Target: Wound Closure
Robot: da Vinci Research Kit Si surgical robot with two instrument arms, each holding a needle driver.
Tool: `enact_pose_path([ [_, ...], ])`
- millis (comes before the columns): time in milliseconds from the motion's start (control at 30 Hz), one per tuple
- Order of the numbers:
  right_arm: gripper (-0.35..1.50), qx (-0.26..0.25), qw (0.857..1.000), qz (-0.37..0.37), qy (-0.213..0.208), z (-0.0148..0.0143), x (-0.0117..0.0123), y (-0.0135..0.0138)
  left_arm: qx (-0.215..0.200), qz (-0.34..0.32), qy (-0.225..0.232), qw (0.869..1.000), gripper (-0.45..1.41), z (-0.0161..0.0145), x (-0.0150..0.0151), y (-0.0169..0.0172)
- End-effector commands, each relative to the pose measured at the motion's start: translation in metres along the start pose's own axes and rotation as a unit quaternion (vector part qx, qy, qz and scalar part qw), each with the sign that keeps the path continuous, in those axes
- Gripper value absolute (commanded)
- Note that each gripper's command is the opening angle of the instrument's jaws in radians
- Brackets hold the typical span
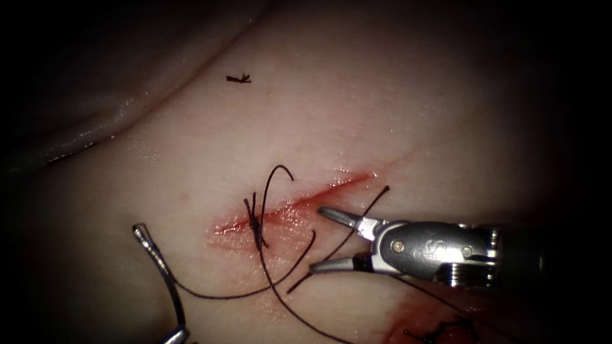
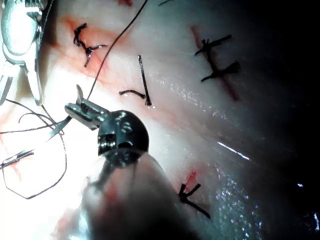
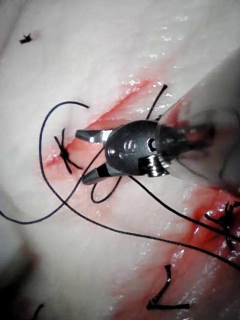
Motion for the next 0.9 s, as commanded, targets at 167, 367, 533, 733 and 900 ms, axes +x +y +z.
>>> enact_pose_path([
  [167, 0.41, 0.007, 1.0, -0.013, -0.014, 0.0012, -0.001, -0.0002, 0.001, -0.009, 0.0, 1.0, -0.45, 0.0003, -0.0008, 0.0009],
  [367, -0.1, 0.008, 0.999, -0.04, -0.027, 0.0018, -0.0011, -0.0006, 0.002, -0.011, 0.001, 1.0, -0.45, 0.0005, -0.0012, 0.0011],
  [533, -0.35, 0.013, 0.998, -0.057, -0.04, 0.0027, -0.0014, -0.0011, 0.002, -0.011, 0.001, 1.0, -0.45, 0.0005, -0.0012, 0.0011],
  [733, 0.52, 0.024, 0.996, -0.06, -0.059, 0.0025, -0.0015, -0.0014, 0.001, -0.011, 0.002, 1.0, -0.45, 0.0005, -0.0012, 0.0011],
  [900, 0.67, 0.018, 0.996, -0.062, -0.064, 0.0018, -0.0013, -0.001, 0.001, -0.011, 0.002, 1.0, -0.45, 0.0005, -0.0012, 0.0011],
])
